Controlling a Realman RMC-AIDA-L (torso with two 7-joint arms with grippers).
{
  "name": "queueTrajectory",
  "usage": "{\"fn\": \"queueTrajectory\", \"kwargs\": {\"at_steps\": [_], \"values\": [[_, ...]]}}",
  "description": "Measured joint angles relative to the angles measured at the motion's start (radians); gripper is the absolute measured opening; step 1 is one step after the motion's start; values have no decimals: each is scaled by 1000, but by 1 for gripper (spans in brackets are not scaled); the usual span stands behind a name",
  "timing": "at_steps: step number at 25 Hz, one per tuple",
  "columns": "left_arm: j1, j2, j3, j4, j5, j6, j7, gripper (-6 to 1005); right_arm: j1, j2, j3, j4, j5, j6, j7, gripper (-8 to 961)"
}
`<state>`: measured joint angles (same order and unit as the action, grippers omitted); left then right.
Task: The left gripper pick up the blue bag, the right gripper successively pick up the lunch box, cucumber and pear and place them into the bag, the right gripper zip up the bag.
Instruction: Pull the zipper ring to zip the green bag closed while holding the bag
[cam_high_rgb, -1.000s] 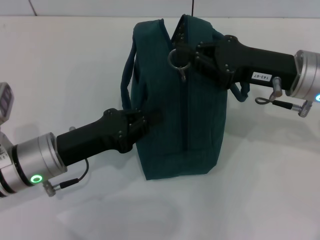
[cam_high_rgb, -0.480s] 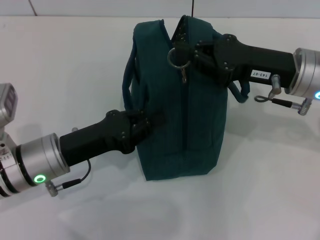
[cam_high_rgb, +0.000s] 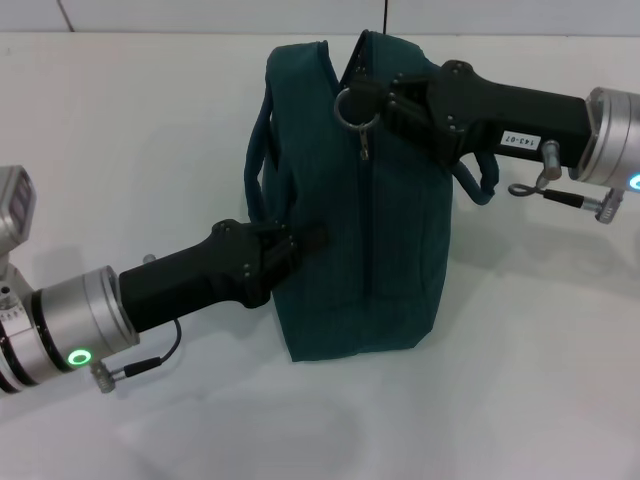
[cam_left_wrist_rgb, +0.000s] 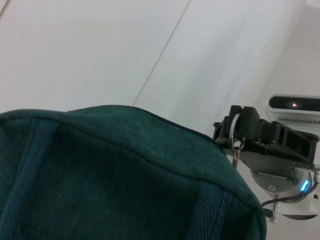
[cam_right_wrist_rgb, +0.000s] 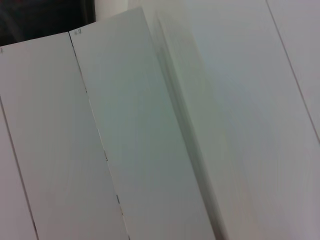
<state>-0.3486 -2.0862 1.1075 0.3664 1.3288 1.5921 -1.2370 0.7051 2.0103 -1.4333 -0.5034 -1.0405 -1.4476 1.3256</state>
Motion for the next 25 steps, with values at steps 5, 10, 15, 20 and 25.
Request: {"fn": "queueTrajectory", "kwargs": {"at_steps": [5, 10, 15, 20, 25], "values": [[1, 0, 2, 0, 6, 1, 1, 50, 3, -2, 1, 0, 1, 13, 4, 19], [-2, -1, 3, -1, 28, 1, 1, 50, 18, -4, 2, 8, 3, 19, 18, 20], [-4, -2, 3, -6, 30, 4, 19, 50, 31, -8, 2, 12, 1, 36, 51, 21], [-5, -3, 3, -9, 30, 5, 26, 50, 53, -16, 2, 24, -1, 39, 89, 21], [-7, -2, 5, -8, 31, 6, 27, 51, 79, -26, 0, 40, -11, 67, 124, 22]]}}
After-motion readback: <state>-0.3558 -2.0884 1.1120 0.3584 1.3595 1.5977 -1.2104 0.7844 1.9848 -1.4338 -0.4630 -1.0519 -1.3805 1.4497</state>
